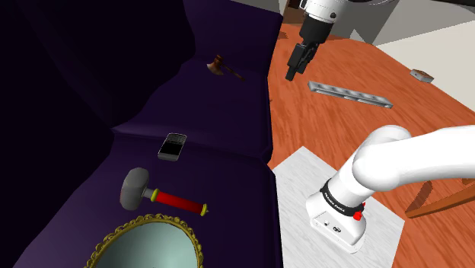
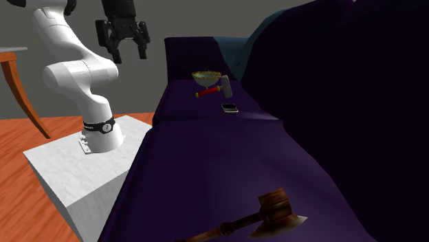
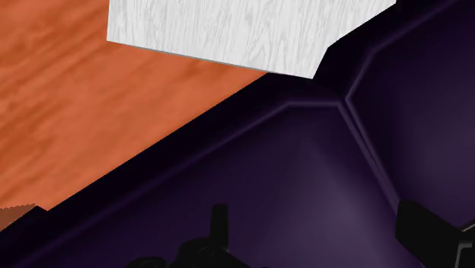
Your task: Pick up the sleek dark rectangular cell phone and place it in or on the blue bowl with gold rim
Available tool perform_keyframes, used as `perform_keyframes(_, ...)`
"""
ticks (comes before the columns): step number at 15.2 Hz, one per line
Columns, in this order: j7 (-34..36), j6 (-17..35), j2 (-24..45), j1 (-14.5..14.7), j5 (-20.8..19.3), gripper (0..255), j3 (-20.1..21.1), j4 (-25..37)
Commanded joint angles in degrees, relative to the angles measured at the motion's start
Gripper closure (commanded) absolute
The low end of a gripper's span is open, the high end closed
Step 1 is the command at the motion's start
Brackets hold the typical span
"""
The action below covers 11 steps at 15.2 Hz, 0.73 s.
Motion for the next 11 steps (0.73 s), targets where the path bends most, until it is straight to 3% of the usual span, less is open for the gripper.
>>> perform_keyframes(1,0.0,0.0,0.0,0.0,0.0,0,0.0,0.0)
perform_keyframes(11,24.6,9.3,5.4,1.0,8.7,0,15.2,-3.8)
